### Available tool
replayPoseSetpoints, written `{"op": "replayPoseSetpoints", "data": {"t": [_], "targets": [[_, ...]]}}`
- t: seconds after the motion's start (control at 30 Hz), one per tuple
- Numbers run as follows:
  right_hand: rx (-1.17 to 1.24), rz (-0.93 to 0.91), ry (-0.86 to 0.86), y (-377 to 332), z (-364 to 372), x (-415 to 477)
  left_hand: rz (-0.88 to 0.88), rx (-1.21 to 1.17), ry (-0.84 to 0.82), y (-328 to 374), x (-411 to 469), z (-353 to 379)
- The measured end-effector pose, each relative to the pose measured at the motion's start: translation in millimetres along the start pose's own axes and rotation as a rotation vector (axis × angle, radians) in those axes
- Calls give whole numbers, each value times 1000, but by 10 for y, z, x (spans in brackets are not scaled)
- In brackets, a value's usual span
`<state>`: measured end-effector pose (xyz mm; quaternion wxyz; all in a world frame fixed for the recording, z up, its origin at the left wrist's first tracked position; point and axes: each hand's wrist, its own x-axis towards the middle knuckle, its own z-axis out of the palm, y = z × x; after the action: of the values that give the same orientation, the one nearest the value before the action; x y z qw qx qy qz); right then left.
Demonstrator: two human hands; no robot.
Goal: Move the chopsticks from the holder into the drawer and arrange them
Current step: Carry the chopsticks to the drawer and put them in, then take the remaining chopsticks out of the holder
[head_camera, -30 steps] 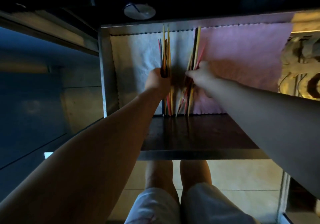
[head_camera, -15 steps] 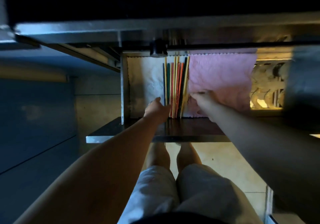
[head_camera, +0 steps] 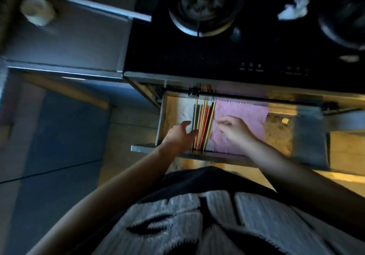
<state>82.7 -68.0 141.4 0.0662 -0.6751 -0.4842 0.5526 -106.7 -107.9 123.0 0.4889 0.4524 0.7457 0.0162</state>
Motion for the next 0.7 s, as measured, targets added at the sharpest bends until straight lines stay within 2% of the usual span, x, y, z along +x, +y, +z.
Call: {"op": "replayPoseSetpoints", "data": {"t": [0.1, 0.2, 0.33, 0.5, 0.7], "targets": [[-95, -135, -29, -101, -117, -131, 70, -14, 114, 80, -283, -81], [-291, -335, -28, -202, -192, -275, 187, 20, 275, 98, -578, -98], [-569, -615, -47, -446, -213, -477, 213, 81, 472, 59, -990, -165], [-783, -928, -96, -760, 39, -750, 104, 111, 740, -186, -1411, -141], [-1007, -1067, -201, -928, 647, -1057, -129, 116, 910, -672, -1919, -49]]}}
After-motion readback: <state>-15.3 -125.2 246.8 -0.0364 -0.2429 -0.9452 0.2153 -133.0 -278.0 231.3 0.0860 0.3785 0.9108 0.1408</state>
